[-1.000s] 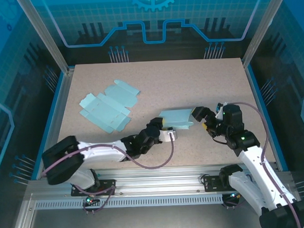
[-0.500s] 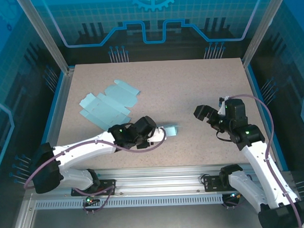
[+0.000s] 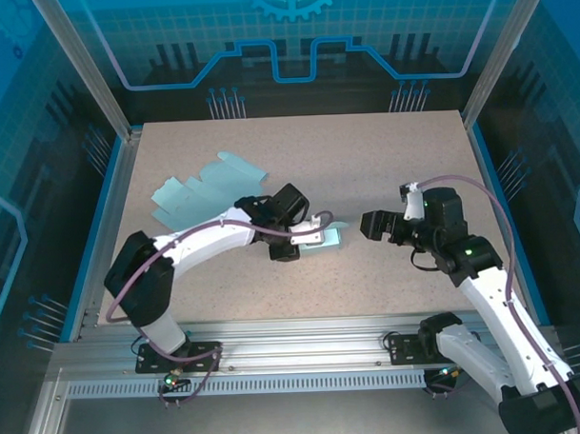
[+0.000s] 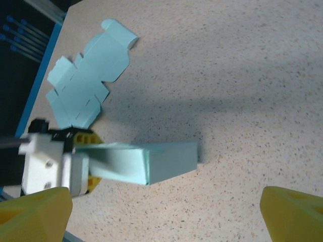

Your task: Fold the paper box

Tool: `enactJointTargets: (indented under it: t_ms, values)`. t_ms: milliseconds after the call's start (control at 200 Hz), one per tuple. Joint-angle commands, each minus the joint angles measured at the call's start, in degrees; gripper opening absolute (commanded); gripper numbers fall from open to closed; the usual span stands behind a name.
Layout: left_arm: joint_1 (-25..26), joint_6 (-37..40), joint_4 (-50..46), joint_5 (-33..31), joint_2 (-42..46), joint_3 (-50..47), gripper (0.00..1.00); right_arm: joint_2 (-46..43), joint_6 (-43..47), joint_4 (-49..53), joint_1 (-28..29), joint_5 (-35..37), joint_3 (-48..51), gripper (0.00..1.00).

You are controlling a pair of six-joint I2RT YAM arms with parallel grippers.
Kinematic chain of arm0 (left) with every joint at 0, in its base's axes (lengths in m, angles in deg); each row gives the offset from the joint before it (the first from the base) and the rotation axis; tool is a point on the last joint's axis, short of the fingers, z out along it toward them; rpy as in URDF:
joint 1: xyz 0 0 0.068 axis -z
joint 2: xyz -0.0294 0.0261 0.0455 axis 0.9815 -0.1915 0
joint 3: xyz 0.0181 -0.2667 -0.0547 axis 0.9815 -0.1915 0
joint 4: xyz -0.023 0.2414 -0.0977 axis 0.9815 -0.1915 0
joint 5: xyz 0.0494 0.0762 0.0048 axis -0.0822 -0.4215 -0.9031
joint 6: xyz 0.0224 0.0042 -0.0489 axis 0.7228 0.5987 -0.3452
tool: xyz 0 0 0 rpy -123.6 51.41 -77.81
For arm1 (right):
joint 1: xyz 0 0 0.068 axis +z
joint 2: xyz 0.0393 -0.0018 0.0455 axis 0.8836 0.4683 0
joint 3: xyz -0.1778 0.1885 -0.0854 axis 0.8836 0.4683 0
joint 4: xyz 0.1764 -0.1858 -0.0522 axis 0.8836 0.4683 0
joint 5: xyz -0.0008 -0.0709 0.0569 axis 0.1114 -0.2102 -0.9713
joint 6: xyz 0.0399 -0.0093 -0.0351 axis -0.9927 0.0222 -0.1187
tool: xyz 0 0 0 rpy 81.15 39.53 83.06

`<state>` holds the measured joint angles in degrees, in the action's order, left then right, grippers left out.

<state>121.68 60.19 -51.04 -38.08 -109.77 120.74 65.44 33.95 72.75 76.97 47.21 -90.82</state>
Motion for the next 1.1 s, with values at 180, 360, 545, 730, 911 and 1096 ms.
enactJointTargets:
  t_ms: [180,360,545,730,911,1096]
  values:
    - [-2.55,4.56,-5.62,6.68,-6.02,7.32,0.48,9.41,9.75,-1.84,7.17,4.56,-1.86,0.83]
    - [-2.55,4.88,-5.0,6.19,-6.99,7.82,0.67,16.04,11.87,-3.63,7.91,5.39,-3.84,0.72]
    - [-2.55,4.19,-3.6,4.43,-5.94,7.19,0.74,17.99,13.43,-4.47,7.96,5.54,-6.58,0.66]
    - [-2.53,3.43,-0.21,3.6,-0.54,4.59,0.92,17.08,16.13,-3.33,7.93,4.21,-7.61,0.66]
    - [-2.62,-0.77,7.78,3.52,8.79,-0.1,0.91,16.9,17.79,-1.7,7.95,4.4,-8.38,0.65]
    - [-4.54,-13.26,16.83,0.53,18.03,-6.41,0.75,20.24,17.55,0.21,7.98,4.55,-9.97,0.68]
